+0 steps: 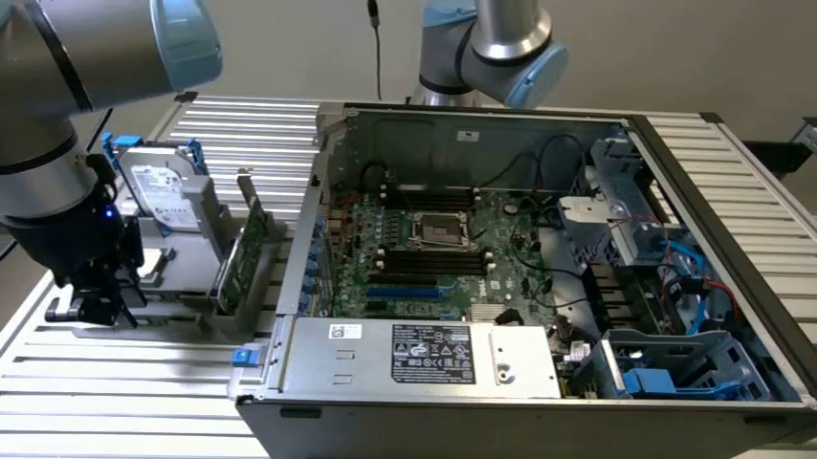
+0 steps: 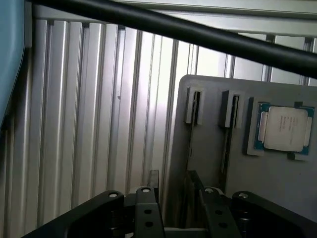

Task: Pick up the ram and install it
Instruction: 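Pick up the ram and move it above insertion slot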

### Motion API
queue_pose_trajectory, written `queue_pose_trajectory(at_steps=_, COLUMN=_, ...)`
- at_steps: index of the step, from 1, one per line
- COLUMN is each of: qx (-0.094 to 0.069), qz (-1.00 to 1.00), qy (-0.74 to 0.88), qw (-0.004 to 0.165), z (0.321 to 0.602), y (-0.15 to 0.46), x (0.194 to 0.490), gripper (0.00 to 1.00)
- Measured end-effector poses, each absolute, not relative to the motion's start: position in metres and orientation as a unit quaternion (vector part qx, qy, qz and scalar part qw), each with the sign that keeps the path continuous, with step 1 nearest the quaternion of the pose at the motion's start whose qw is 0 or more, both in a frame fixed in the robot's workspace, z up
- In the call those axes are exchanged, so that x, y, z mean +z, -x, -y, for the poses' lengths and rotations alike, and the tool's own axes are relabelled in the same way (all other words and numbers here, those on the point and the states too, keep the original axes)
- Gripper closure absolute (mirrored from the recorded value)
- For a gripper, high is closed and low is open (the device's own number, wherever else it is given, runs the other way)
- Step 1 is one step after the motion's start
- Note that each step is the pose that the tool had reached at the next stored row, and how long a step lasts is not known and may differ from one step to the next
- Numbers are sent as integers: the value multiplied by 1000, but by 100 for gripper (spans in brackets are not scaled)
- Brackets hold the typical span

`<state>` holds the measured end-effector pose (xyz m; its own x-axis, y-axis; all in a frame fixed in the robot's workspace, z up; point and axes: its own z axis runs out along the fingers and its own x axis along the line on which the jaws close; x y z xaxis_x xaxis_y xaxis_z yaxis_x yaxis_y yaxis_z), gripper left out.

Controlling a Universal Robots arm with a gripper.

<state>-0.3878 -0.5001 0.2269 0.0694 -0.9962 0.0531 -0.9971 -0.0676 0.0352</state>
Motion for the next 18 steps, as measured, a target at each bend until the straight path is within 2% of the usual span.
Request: queue_pose_trajectory(at_steps=18, qx=-1, qz=696, qy=-717, qw=22, z=495, y=392, x=212, gripper=64)
